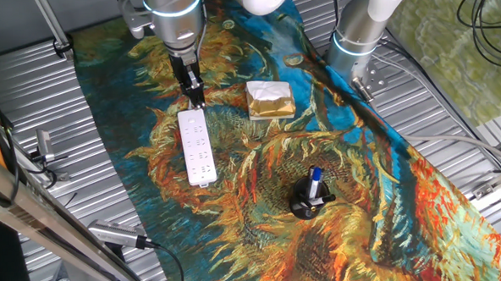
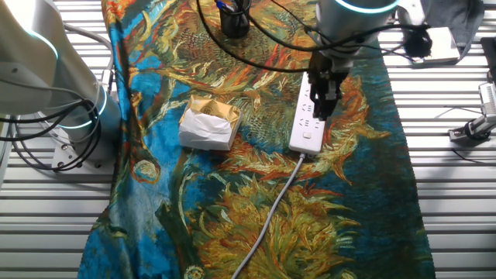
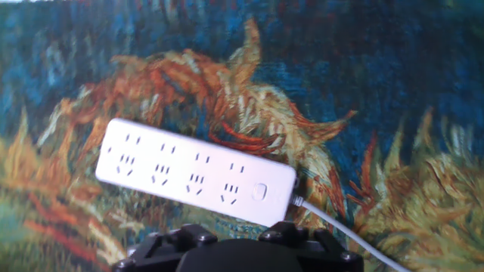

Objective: Turn on the power strip by pressing the button

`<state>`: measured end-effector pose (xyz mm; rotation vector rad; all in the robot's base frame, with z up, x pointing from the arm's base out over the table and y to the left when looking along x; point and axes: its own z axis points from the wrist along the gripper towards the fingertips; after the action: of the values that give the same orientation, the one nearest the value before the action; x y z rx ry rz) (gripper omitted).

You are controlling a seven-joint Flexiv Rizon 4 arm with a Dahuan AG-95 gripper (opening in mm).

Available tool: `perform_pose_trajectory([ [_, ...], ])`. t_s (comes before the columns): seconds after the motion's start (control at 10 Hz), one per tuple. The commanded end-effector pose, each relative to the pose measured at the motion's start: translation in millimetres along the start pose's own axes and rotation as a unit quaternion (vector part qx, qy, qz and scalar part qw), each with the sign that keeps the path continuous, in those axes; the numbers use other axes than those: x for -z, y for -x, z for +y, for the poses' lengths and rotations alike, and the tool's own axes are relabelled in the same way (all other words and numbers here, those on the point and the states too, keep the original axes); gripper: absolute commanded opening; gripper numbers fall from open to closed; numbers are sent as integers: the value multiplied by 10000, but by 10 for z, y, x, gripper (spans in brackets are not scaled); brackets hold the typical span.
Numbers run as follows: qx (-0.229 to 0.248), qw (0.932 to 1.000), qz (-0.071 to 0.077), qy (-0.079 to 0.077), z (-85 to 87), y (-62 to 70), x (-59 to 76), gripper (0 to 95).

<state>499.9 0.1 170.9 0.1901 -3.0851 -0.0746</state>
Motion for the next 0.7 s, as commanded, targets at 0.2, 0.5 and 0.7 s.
perform_pose_trajectory([
  [0.2,874,9948,390,357,10,-5,19,0],
  [0.5,902,9945,388,363,14,-8,29,0],
  [0.7,928,9942,385,380,16,-9,32,0],
])
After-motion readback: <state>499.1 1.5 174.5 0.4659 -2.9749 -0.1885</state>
